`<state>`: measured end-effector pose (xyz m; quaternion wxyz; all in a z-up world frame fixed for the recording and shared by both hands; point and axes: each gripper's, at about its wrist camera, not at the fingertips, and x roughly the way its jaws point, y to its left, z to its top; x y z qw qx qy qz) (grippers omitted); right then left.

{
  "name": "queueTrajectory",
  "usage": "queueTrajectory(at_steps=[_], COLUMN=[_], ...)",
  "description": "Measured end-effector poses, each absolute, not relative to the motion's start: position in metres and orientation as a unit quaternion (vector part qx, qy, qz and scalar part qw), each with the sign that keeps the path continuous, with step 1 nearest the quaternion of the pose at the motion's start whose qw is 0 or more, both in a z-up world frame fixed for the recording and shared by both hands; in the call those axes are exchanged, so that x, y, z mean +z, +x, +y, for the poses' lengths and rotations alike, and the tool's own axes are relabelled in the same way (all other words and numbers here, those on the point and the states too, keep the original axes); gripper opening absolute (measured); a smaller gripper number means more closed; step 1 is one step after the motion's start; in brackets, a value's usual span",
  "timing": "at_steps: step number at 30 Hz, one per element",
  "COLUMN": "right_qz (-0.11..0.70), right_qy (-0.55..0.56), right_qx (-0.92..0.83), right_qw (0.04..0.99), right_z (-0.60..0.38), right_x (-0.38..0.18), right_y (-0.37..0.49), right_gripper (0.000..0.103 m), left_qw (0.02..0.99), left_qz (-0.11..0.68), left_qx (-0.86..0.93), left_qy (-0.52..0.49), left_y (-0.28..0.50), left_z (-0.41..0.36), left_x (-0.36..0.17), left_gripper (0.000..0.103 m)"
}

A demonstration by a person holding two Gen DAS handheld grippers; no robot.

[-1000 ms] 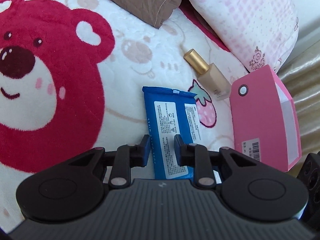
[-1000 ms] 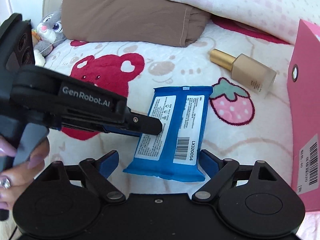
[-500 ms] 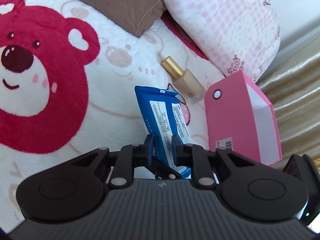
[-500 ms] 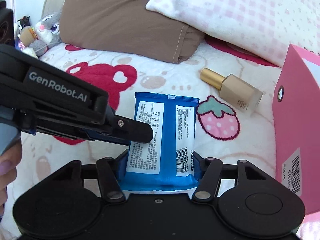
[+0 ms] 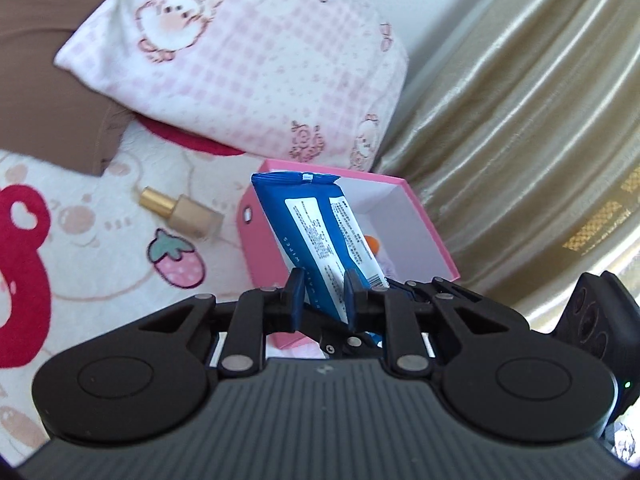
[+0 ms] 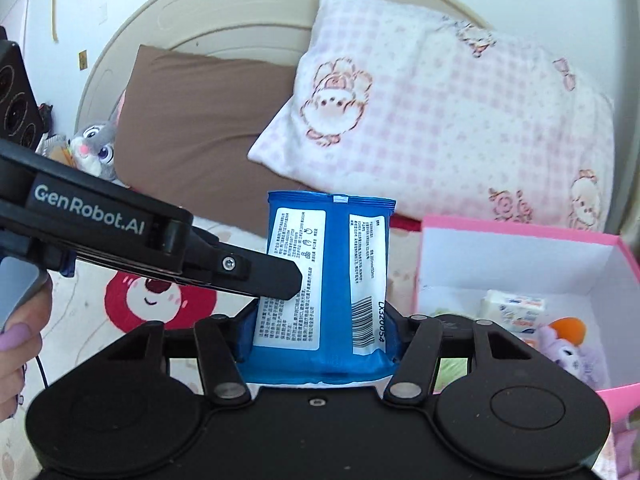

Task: Organize objects
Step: 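Lower the blue pack into the pink box and open the left gripper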

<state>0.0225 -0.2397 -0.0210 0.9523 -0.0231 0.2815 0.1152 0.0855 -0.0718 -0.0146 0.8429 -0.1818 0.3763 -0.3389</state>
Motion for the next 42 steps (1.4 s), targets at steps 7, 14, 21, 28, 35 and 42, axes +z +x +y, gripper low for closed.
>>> queueTrajectory(at_steps=[7,14,21,28,35,42], right_qz=[0.270,0.348,0.461,0.494,0.501,0.475], right_qy=[-0.029,0.009,0.047,0.048,0.057,0.010], right_qx=[0.056,0.029,0.025,0.040,0.029,0.029], right_qw=[0.961,0.937,0.886,0.867,0.863,0.879], right_z=[-0.291,-0.331,-0.371,-0.383,-0.388,-0.377], right_x=[-0.013,-0.028,-0.053,-0.075,-0.108,-0.117], right_y=[0.017,0.036,0.070,0.108,0.128,0.124], right_gripper=[0.063,0.063,0.063,0.063,0.063,0.068], left_qw=[0.827,0.790,0.730,0.730,0.742,0.770], left_qz=[0.387,0.453,0.537,0.560,0.566,0.541], left_qx=[-0.382,-0.383,-0.370,-0.338,-0.314,-0.314], left_qy=[-0.139,-0.155,-0.205,-0.198,-0.173,-0.128], left_y=[0.102,0.129,0.168,0.197,0.211,0.207], left_z=[-0.144,-0.188,-0.219,-0.238,-0.258,-0.264], left_x=[0.009,-0.012,-0.060,-0.085,-0.107,-0.105], left_gripper=[0.019,0.020,0.023,0.024,0.024,0.024])
